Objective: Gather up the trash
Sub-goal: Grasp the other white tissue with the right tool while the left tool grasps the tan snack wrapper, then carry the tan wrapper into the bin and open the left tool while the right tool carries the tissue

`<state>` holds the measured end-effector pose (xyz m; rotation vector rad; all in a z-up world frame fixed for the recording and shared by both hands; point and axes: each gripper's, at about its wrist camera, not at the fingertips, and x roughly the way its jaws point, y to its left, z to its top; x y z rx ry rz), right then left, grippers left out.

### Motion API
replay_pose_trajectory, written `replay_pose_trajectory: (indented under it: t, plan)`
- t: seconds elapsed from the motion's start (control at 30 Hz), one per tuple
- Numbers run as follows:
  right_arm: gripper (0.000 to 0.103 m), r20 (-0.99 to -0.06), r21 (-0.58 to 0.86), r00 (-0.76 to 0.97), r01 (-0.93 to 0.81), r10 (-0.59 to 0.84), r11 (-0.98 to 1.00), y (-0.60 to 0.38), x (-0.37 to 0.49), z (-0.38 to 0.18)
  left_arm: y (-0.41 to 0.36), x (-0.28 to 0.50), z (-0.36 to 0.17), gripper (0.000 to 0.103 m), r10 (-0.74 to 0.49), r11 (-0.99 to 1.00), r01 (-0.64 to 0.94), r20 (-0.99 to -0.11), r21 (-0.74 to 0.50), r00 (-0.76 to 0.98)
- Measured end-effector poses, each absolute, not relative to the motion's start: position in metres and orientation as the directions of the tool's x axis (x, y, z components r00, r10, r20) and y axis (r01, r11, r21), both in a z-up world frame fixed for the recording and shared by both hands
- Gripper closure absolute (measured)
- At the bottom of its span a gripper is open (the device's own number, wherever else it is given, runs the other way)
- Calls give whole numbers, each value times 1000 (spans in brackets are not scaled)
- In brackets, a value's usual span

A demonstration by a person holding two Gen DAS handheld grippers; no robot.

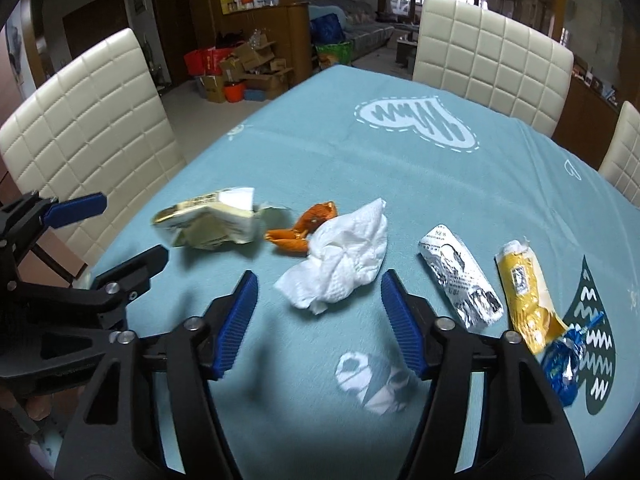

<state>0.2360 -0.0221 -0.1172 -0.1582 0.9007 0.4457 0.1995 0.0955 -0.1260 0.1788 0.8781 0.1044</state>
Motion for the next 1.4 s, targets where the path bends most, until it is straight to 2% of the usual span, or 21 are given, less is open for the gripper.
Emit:
replay_pose_trajectory:
  t: [0.07,0.13,0.17,0.2,0.3,0.37,0.43,0.5,0.67,1.4]
  plan:
    - [47,-795,64,523,-432,308,900,-24,242,-123,91,208,-132,24,168,976,0,-758,216,630]
    - [54,-805,80,504,-430,313,899,-27,247,-129,89,216,-137,24,157,976,20,-765,217,625]
    - [63,-810,82,496,-432,313,898,-27,248,-132,88,219,-140,24,154,975,28,-766,218,624]
    - [68,-814,83,490,-435,313,897,-28,249,-134,85,223,-143,24,150,974,39,-766,223,625]
    - [75,-803,56,511,-449,308,892,-28,244,-134,79,229,-147,24,122,972,80,-765,221,633]
    - [76,-797,45,521,-452,304,891,-28,241,-133,75,230,-151,24,94,972,108,-771,207,629]
    - [76,-795,44,524,-451,305,891,-29,241,-131,72,228,-151,34,73,972,129,-774,197,629]
    - [76,-794,47,525,-448,305,893,-30,240,-130,68,226,-151,56,82,965,143,-771,220,632]
    - [76,-790,51,528,-450,312,892,-30,235,-124,63,213,-144,72,51,954,191,-751,233,658]
    - [76,-751,11,569,-498,335,867,-13,181,-80,85,148,-97,73,81,964,119,-689,238,720]
